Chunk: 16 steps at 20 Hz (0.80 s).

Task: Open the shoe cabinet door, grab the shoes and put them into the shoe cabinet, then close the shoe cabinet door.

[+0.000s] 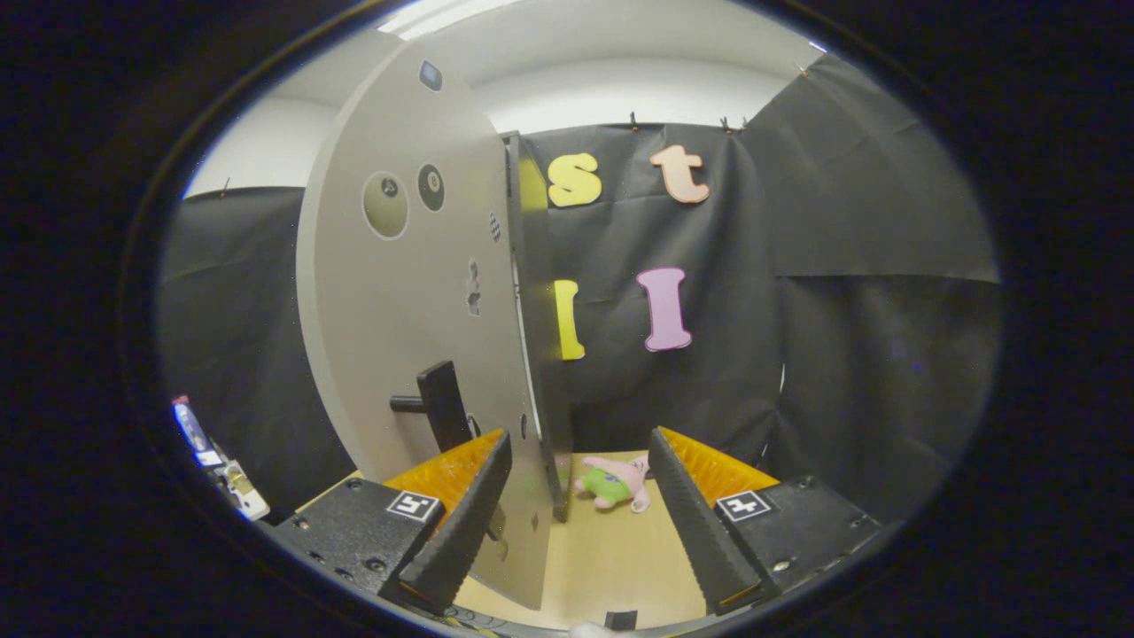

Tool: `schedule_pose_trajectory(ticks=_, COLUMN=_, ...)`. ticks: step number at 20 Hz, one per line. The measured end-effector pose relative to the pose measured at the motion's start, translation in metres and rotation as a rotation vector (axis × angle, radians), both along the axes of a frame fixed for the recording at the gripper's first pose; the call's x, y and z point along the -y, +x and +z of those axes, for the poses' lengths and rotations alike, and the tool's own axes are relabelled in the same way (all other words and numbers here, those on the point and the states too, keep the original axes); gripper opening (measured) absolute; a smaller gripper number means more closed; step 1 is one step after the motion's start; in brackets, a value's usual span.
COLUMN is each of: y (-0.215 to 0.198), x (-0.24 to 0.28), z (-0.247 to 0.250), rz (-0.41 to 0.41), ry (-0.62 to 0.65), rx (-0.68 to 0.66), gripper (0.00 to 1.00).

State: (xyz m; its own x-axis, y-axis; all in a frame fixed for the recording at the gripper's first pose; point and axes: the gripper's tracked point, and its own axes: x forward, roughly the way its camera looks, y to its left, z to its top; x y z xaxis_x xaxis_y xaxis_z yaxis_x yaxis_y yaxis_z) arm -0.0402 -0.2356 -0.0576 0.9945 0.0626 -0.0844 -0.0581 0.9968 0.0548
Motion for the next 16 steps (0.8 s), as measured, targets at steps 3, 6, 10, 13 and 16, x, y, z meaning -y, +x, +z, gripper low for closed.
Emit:
schedule_pose_trajectory(ticks=3, y=0.004, x=-0.007, z=0.001, rz=0.061, ry=0.003, rx=-0.010, gripper=0.99)
schedule_pose_trajectory(ticks=6, y=0.005, x=-0.016, z=0.002, rz=0.111, ry=-0.020, rx=-0.020, gripper=0.96)
schedule_pose_trajectory(ticks=10, y=0.000, x=-0.049, z=0.001, rz=0.173, ry=-0.050, rx=-0.023, gripper=0.95)
schedule_pose_trajectory(ticks=13, y=0.002, x=-0.076, z=-0.001, rz=0.193, ry=-0.031, rx=-0.028, gripper=0.95)
schedule_pose_trajectory(ticks=16, y=0.007, x=-0.107, z=-0.003, rz=0.180, ry=-0.008, rx=-0.031, gripper=0.95)
